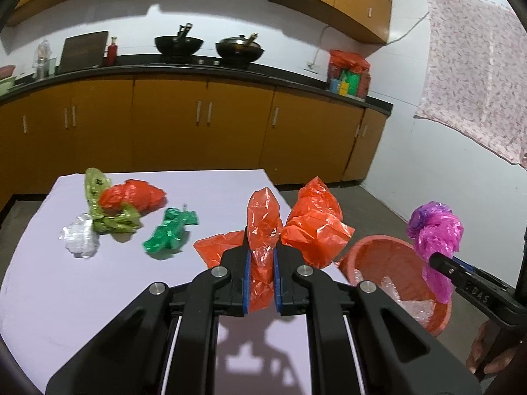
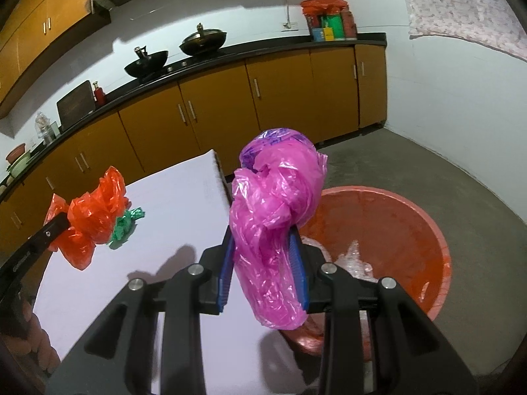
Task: Collect trash
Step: 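Carry red and pink bags over the wastebasket and open both tools to drop them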
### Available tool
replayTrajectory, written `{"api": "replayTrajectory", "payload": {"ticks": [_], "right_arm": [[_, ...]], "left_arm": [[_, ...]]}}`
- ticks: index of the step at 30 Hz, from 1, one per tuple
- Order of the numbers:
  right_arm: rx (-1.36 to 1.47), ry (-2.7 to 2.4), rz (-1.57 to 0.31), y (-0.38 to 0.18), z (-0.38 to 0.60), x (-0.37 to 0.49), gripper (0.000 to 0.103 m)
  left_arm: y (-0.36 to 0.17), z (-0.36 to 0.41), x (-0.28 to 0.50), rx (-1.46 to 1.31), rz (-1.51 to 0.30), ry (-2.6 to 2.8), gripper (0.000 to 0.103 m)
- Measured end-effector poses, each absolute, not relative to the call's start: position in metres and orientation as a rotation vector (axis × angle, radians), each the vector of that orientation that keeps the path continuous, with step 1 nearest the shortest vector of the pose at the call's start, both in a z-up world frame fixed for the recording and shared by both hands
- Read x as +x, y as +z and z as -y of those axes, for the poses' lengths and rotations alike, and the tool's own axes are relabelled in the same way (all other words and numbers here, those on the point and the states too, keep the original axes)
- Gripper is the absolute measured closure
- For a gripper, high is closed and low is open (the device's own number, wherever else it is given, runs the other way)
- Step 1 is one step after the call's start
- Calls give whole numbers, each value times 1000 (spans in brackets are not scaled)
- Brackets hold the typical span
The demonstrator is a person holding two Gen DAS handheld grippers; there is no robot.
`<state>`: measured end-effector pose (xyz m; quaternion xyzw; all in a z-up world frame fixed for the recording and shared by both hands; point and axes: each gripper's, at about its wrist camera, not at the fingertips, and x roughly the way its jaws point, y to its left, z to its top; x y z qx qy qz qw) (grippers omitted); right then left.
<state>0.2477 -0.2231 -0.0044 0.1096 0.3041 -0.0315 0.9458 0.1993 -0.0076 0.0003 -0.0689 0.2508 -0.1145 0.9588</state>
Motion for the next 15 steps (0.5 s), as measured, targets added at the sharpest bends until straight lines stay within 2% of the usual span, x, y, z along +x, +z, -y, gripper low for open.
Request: {"api": "replayTrajectory", "payload": {"ticks": [15], "right_arm": [[257, -155, -617, -13, 275, 236, 71]], "left_arm": [[-2, 80, 198, -109, -540, -368, 93]]}}
